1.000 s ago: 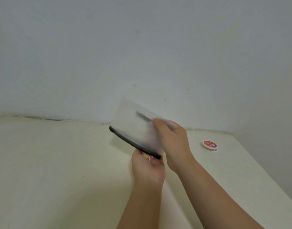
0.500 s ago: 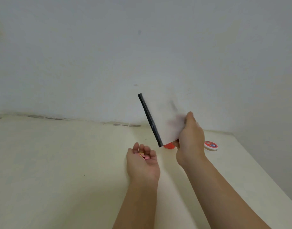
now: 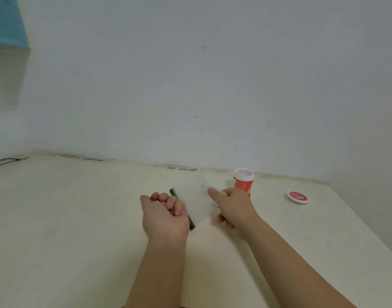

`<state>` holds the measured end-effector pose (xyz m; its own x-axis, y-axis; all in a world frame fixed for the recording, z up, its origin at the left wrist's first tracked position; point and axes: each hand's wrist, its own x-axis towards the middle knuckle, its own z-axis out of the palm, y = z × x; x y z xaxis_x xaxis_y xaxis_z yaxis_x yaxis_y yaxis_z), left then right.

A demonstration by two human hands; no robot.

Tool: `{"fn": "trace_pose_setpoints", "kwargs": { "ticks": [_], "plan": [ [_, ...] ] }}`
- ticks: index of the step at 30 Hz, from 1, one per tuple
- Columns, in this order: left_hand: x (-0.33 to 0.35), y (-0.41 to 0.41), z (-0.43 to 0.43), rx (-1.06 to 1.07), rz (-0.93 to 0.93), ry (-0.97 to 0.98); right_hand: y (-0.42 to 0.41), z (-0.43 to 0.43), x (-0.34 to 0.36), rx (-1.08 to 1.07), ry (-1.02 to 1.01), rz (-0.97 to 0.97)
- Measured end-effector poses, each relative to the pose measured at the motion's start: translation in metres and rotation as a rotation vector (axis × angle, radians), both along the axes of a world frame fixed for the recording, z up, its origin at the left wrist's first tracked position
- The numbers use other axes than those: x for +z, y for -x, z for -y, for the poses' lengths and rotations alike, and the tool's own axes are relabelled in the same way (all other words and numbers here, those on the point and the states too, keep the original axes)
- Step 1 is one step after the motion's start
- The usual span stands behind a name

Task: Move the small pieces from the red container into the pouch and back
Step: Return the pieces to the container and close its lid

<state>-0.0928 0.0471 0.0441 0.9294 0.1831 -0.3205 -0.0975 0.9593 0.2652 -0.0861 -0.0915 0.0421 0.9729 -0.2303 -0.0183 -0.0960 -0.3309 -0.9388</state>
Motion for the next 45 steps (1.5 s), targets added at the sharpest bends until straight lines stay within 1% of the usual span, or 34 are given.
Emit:
{"fn": "trace_pose_setpoints", "kwargs": {
  "ticks": [2, 3, 4, 5, 7, 9, 10, 13, 16, 20, 23, 26, 29, 32, 38, 42, 45],
  "plan": [
    [0.002, -0.002, 0.001, -0.020, 0.015, -0.005, 0.001, 0.007, -0.007, -0.043, 0.306, 0.013],
    [0.002, -0.003, 0.002, -0.028, 0.025, -0.002, 0.004, 0.011, -0.006, -0.083, 0.366, 0.068],
    [0.003, -0.005, 0.003, -0.034, 0.033, -0.002, 0.007, 0.016, -0.004, -0.115, 0.371, 0.139],
    [0.004, -0.008, 0.006, -0.040, 0.037, -0.004, 0.009, 0.021, -0.003, -0.150, 0.334, 0.217],
    [0.007, -0.013, 0.013, -0.057, 0.042, -0.016, 0.010, 0.036, 0.001, -0.243, 0.182, 0.361],
    [0.011, -0.019, 0.021, -0.082, 0.044, -0.036, 0.004, 0.053, 0.000, -0.303, 0.056, 0.430],
    [0.012, -0.022, 0.025, -0.099, 0.042, -0.049, 0.000, 0.060, -0.002, -0.307, 0.041, 0.424],
    [0.014, -0.031, 0.038, -0.156, 0.038, -0.095, -0.019, 0.075, -0.012, -0.241, 0.051, 0.314],
    [0.016, -0.042, 0.050, -0.188, 0.044, -0.125, -0.035, 0.075, -0.015, -0.138, 0.056, 0.315],
    [0.019, -0.059, 0.066, -0.218, 0.051, -0.178, -0.046, 0.063, -0.003, -0.035, -0.080, 0.278],
    [0.021, -0.072, 0.075, -0.244, 0.059, -0.223, -0.045, 0.061, 0.000, 0.007, -0.075, 0.286],
    [0.026, -0.084, 0.079, -0.285, 0.087, -0.225, -0.036, 0.063, -0.004, 0.075, -0.058, 0.270],
    [0.027, -0.092, 0.086, -0.346, 0.113, -0.221, -0.026, 0.063, -0.007, 0.161, -0.117, 0.210],
    [0.025, -0.095, 0.093, -0.392, 0.109, -0.246, -0.023, 0.064, -0.008, 0.230, -0.180, 0.198],
    [0.025, -0.101, 0.095, -0.461, 0.130, -0.325, -0.023, 0.066, -0.007, 0.242, -0.094, 0.173],
    [0.028, -0.103, 0.095, -0.501, 0.117, -0.423, -0.022, 0.065, -0.004, 0.262, -0.105, 0.153],
    [0.031, -0.107, 0.095, -0.500, 0.087, -0.458, -0.023, 0.062, -0.003, 0.268, -0.115, 0.145]
  ]
}}
